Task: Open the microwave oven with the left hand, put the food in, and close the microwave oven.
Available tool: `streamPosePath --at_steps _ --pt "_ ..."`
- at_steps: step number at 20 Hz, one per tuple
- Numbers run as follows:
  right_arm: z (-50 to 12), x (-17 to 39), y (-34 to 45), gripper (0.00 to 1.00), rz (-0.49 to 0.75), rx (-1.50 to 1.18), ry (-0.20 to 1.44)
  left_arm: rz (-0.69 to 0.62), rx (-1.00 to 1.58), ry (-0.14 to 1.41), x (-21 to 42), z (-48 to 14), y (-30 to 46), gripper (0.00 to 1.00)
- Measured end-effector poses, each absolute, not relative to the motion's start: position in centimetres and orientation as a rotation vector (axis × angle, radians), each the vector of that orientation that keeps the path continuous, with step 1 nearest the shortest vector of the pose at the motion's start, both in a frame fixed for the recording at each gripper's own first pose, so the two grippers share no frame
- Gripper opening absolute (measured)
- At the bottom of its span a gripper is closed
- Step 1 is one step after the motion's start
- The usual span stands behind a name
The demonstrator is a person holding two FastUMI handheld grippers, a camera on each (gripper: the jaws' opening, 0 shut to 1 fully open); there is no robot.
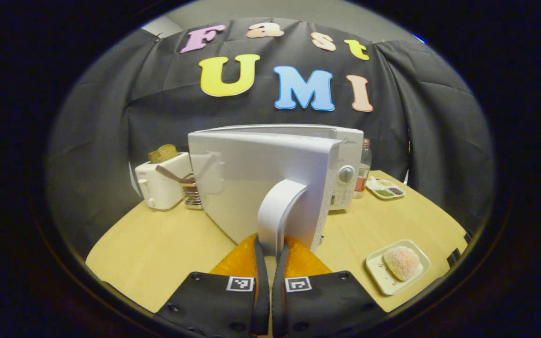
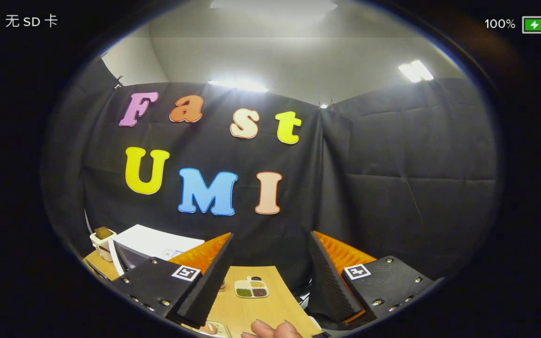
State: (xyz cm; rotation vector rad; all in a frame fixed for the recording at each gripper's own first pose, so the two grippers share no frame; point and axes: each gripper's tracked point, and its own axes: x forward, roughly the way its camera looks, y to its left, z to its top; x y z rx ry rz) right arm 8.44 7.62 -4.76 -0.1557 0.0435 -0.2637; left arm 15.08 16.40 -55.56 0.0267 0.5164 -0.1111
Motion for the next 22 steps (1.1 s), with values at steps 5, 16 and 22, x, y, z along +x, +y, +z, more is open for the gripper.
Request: streamPosePath --at_steps 5,16,22 --pt "-5.6 10.5 10.6 0.96 -0.184 -0.148 0.05 -0.017 0.041 0.531 13.1 -55.4 23.7 0.11" --pt "-7.4 13.9 14.1 0.95 -0.07 -0.175 0.081 -0.076 -0.082 0.597 12.4 -56.5 32.1 0.27" --pt "-7.7 13.1 13.5 0.96 -0.02 -0.16 0.083 0.001 -0.069 0.608 11.1 -55.7 33.3 0.78"
